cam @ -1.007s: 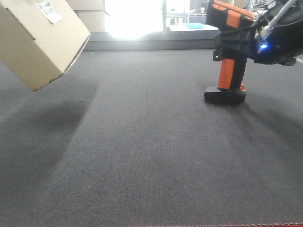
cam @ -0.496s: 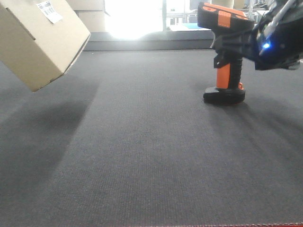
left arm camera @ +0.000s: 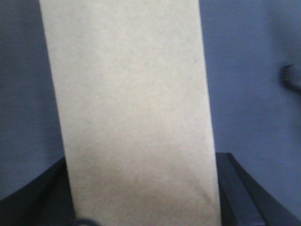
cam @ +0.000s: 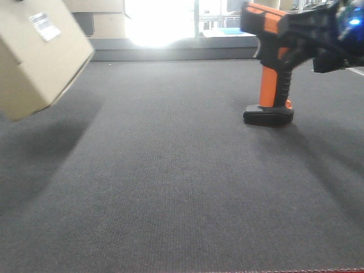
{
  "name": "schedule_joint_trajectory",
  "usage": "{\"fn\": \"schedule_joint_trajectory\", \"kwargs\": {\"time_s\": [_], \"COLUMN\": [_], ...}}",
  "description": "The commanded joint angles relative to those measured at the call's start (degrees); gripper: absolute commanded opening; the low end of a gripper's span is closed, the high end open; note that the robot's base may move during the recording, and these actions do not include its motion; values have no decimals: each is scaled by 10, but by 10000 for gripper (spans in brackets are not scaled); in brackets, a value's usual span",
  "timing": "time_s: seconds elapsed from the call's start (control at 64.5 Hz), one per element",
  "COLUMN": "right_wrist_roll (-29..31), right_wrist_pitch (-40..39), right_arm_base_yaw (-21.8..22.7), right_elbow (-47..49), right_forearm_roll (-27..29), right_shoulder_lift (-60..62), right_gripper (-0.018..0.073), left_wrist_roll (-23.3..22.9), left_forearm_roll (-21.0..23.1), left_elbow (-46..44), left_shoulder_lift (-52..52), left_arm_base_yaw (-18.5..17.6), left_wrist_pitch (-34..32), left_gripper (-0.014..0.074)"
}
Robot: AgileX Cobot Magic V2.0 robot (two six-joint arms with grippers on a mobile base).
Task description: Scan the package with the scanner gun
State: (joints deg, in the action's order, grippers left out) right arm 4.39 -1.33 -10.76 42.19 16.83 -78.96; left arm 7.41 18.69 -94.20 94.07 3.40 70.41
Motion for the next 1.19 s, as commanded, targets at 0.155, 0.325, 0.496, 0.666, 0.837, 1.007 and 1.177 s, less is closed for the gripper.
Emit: {"fn": "schedule_joint_trajectory", "kwargs": {"time_s": [0.155,0.325,0.496,0.666,0.837,1.007,1.177], "right_wrist_roll": [2,2,2,2,2,2,2], "right_wrist_pitch": [2,13,18,39,52,59,59], "right_arm_base_yaw": [2,2,2,2,2,2,2], "right_elbow": [-67,-89,-92,-92,-92,-92,-92], "right_forearm_roll": [-4,-23,-57,-78,-85,-85,-89], "right_shoulder_lift": [122,219,308,374,407,408,408], "right_gripper": [-158,-154,-154,-154,-154,-154,-154], "left_wrist_roll": [2,-2,-2,-2,-2,-2,-2], "left_forearm_roll": [-118,-195,-198,-199,-199,-199,-199], "left_elbow": [-4,-4,-4,-4,-4,-4,-4], "left_shoulder_lift": [-7,9,41,63,70,70,68], "left_arm_base_yaw": [-1,-1,-1,-1,-1,-1,-1], "left_wrist_pitch": [-4,-4,-4,-4,-4,-4,-4], "left_gripper": [-111,-111,-111,-111,-96,153,512]}}
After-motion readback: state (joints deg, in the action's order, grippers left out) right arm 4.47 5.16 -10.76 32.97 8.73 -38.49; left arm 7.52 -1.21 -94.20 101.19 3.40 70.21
